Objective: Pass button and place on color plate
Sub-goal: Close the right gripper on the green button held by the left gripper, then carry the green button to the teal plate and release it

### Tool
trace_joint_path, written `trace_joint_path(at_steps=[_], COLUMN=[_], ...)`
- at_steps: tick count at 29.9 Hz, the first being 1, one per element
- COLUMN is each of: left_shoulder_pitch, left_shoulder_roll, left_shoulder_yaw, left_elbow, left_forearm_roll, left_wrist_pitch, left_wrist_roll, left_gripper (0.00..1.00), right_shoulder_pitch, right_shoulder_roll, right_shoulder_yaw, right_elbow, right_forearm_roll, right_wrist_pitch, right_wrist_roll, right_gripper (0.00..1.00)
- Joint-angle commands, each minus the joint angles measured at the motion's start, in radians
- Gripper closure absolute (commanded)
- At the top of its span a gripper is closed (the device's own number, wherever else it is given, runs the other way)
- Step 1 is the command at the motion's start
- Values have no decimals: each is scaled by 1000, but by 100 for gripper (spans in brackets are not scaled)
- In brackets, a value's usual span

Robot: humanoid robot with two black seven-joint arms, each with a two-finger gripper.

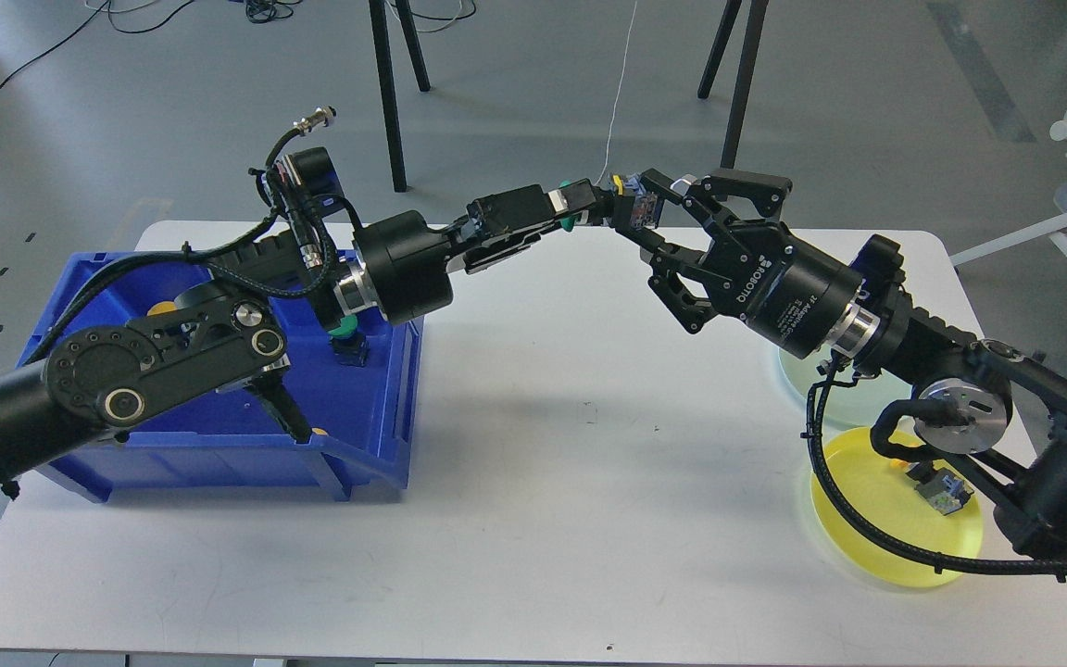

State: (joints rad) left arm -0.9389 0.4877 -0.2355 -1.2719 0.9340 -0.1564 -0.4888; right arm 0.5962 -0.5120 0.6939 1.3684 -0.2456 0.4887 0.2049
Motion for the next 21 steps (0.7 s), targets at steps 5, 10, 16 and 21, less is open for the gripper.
trace_joint_path(at_steps=[5, 10, 16, 21], left_shoulder_pitch=[0, 0, 3, 3], left_shoulder_roll=[0, 0, 0, 2], left_shoulder_yaw=[-4, -4, -4, -4], left_elbow=[3, 3, 5, 5], left_forearm_roll=[-67, -69, -70, -70], left_wrist_pitch=[-2, -2, -2, -8], left_wrist_roll=[0, 0, 0, 0], left_gripper=[17, 16, 16, 15], right_shoulder_pitch=[-13, -33, -191, -246], right_shoulder_roll=[-5, -17, -23, 0], right_shoulder_yaw=[-5, 5, 205, 257], right_elbow=[1, 0, -98, -209], right_forearm_roll=[0, 2, 80, 262], right_wrist_pitch=[0, 0, 0, -298], right_wrist_roll=[1, 1, 7, -25], right_gripper=[91, 91, 92, 93])
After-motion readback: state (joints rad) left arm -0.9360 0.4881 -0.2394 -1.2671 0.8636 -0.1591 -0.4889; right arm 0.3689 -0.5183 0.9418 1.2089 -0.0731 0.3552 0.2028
